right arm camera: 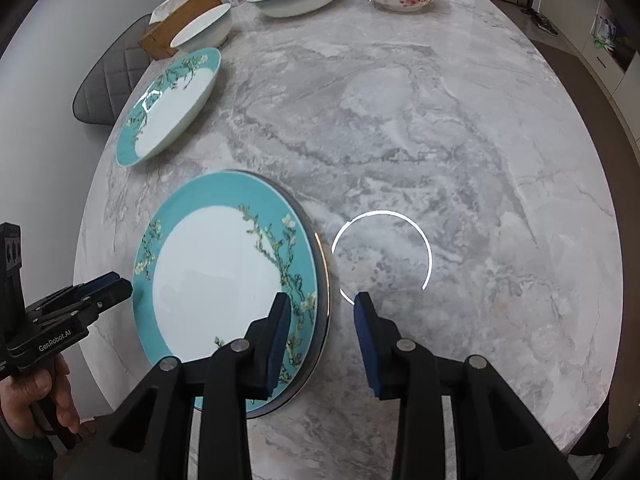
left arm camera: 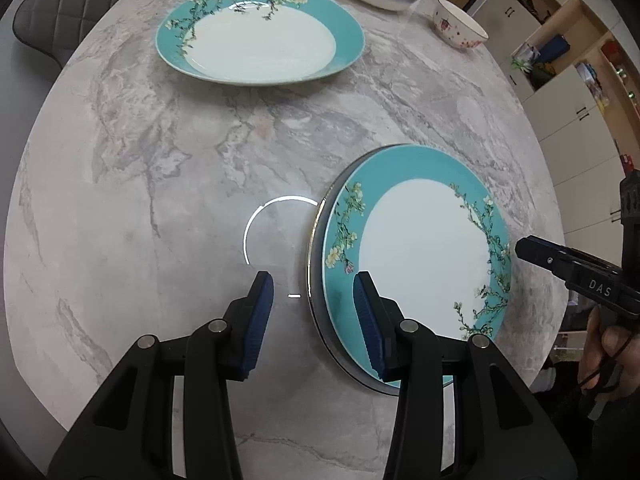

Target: Organize plates and bowls

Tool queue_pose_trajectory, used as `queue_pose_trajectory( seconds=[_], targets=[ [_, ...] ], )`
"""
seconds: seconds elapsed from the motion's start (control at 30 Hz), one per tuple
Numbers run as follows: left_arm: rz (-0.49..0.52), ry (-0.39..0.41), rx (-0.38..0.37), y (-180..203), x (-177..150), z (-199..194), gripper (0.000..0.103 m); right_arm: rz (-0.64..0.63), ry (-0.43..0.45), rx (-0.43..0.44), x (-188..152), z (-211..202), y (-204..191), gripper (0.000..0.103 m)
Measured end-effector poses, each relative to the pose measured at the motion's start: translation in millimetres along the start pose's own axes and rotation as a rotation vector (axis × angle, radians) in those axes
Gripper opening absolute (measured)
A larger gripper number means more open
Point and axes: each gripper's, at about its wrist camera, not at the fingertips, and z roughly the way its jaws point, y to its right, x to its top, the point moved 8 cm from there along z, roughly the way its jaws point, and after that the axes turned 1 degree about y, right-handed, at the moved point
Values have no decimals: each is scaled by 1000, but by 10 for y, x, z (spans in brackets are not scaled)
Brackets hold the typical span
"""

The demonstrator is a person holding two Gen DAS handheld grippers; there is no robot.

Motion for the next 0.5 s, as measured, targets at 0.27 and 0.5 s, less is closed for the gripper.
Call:
queue_pose_trajectory(
  seconds=[0.27,0.5],
  targets=[
    [-196,94,-28,-670,594,-271,64,51,108,224,621,-278,-94,86],
    [-226,131,30,-1095,1203,-304,103,-35,126,318,1362,-147,-523,103]
  ],
)
